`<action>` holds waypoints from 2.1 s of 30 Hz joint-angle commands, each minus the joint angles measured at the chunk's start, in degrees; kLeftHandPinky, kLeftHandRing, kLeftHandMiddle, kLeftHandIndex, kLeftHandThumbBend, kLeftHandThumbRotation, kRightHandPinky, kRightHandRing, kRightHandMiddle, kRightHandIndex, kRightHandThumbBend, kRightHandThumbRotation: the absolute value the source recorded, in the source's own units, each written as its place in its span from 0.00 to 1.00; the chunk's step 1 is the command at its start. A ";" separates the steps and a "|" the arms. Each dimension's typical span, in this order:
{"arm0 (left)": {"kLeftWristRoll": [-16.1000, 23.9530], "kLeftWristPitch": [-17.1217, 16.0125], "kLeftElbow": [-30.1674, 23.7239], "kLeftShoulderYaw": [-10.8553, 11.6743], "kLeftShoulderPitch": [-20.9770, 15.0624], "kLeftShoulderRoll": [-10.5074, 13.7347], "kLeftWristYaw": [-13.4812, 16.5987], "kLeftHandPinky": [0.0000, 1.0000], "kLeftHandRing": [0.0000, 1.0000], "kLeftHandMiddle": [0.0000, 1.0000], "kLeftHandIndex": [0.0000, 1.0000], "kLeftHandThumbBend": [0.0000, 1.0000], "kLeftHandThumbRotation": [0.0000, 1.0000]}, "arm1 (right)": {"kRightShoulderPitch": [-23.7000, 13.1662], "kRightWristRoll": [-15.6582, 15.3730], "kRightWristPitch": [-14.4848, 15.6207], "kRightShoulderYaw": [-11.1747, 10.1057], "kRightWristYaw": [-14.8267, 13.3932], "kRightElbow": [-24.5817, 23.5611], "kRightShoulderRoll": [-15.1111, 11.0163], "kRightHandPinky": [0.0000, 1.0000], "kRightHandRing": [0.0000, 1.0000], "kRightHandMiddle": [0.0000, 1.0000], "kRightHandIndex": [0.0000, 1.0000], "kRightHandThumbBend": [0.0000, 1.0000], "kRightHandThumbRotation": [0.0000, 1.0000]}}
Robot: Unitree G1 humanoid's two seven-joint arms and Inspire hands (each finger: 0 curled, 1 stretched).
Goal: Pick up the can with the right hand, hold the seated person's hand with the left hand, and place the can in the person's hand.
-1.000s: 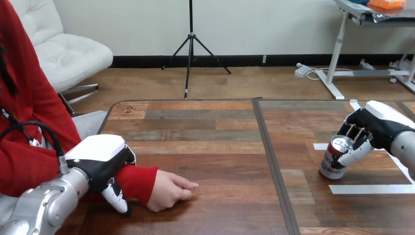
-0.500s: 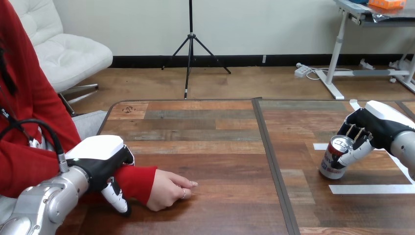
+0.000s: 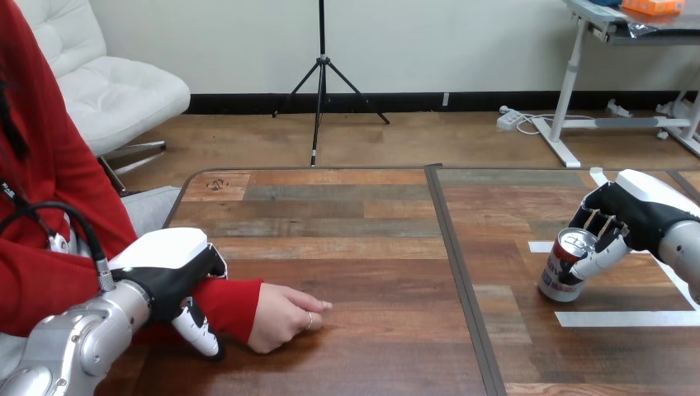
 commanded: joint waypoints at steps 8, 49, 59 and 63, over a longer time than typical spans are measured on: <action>-3.83 0.63 -5.37 3.02 -1.91 -1.15 3.50 0.19 0.25 0.34 0.37 0.79 0.00 | -3.66 1.06 -0.66 -1.36 -1.81 -2.39 0.51 0.44 0.49 0.51 0.47 0.80 0.00; -11.47 -2.92 -12.35 8.09 -5.49 -3.42 11.43 0.19 0.25 0.34 0.35 0.84 0.00 | -5.48 2.58 -1.85 -2.69 -2.03 -7.18 4.42 0.41 0.44 0.49 0.47 0.76 0.00; -11.78 -2.84 -12.87 7.86 -6.85 -4.74 11.72 0.19 0.25 0.34 0.35 0.83 0.00 | -5.83 3.46 -2.30 -3.14 -1.58 -9.61 5.48 0.39 0.42 0.47 0.47 0.75 0.00; -11.88 -3.08 -12.67 7.74 -7.62 -5.37 11.73 0.19 0.25 0.34 0.35 0.82 0.00 | -6.14 3.64 -2.01 -2.97 -1.17 -10.92 5.94 0.38 0.42 0.47 0.47 0.75 0.00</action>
